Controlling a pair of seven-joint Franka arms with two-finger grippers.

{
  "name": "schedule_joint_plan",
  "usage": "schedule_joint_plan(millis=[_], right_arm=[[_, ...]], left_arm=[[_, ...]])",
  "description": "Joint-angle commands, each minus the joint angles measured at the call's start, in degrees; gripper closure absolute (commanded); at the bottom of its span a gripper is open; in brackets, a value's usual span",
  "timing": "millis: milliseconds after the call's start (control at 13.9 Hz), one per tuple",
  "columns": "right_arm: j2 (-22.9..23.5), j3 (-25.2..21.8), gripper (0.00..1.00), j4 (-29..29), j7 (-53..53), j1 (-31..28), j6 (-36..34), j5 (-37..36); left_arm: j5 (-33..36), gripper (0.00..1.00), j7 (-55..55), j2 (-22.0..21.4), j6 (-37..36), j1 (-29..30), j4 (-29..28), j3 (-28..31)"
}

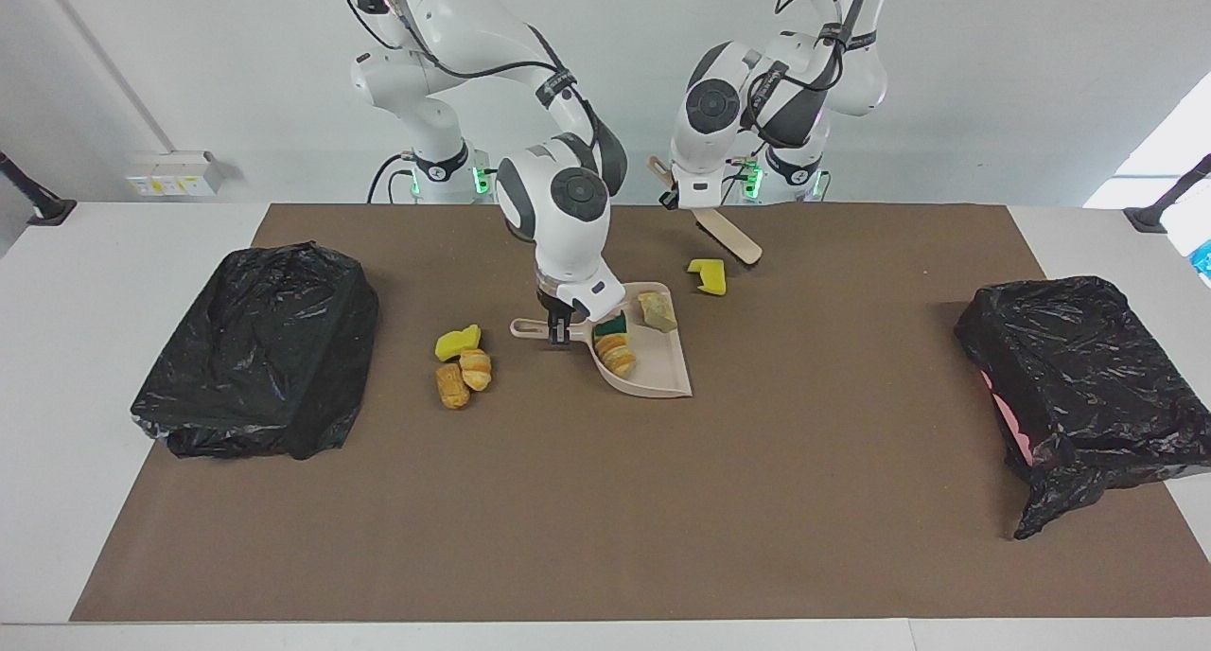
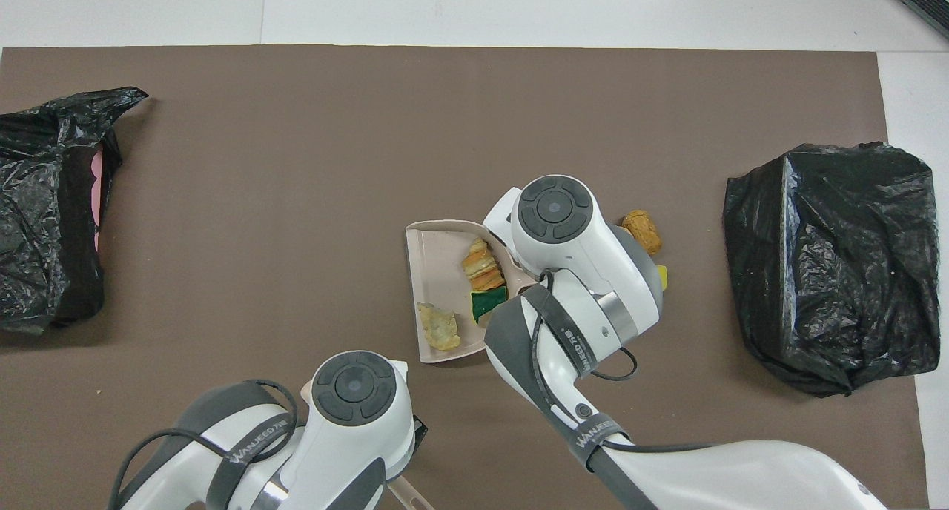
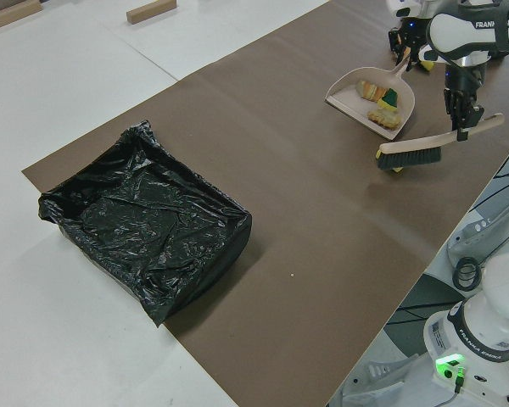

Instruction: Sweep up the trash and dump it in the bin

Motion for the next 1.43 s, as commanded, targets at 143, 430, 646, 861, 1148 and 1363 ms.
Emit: schedule_joint_plan(millis=[143,430,646,861,1148,1363], right_arm=[[-1.8,0.7,1.0,-3.8,-1.6,-0.9,3.8,-0.1],[-1.8,0.7,1.0,-3.7,-1.6,-0.9,3.8,-0.1],[-1.8,0.7,1.0,-3.7,-1.5,-0.9,3.7,-0.1],[-1.8,0.7,1.0,-3.7,-1.1,-0.9,3.7,-0.1],[-1.8,0.7,1.0,-3.7,-0.9,-0.9,3.8,-0.1],[-1.8,0.7,1.0,-3.7,-0.8,-0.9,3.8,-0.1]], left_arm=[[-0.1,1.0,6.5,2.1,10.1,-1.0,-2.2,0.8],[-1.2,1.0,24.0,4.8,18.2,2.4,-0.7,0.8],[-6.5,1.0,33.8,7.9,24.9,2.7,2.2,0.6],[-8.2,1.0,34.5,10.5,30.4,2.0,5.3,-0.2],[-11.9,1.0,34.0,11.8,36.5,2.0,7.1,-1.0],[-14.7,1.0,33.5,14.6,35.7,2.5,12.8,-0.6]])
